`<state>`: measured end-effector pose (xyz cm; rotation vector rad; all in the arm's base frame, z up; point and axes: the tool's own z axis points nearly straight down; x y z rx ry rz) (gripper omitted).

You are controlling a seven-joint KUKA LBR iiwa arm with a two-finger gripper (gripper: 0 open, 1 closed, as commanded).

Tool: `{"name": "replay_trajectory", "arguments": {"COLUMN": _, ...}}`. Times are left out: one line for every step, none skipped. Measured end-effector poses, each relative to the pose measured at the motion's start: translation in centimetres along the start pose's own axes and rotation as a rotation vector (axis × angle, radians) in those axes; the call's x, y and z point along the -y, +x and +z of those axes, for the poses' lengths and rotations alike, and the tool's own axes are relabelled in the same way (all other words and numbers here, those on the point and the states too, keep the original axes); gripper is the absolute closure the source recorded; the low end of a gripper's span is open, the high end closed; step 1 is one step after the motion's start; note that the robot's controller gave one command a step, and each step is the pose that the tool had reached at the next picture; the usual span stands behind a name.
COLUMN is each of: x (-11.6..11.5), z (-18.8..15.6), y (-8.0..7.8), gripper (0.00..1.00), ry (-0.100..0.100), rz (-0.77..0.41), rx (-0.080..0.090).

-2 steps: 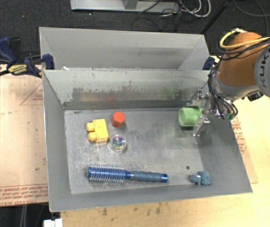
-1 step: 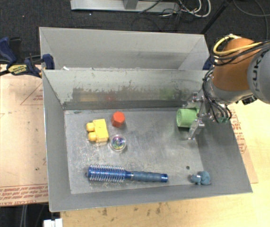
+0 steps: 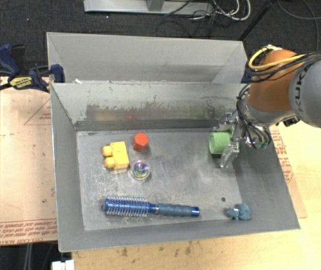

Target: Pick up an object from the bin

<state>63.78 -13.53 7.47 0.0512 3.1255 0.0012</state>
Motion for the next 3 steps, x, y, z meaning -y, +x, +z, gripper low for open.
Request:
{"name": "replay_trajectory", "arguments": {"x": 0.1, "z": -0.2, "y": 0.0, "gripper": 1.0, "ry": 0.0, "rz": 0.001, "rx": 0.001}}
{"name": "replay_trajectory", "arguments": {"x": 0.0, "z": -6.3, "y": -0.4, "gripper": 1.0, "ry": 0.002, "rz": 0.0, "rx": -0.005}}
{"name": "replay_trajectory", "arguments": {"x": 0.0, "z": -7.4, "y": -0.6, "gripper": 1.0, "ry": 0.001, "rz": 0.001, "rx": -0.01}}
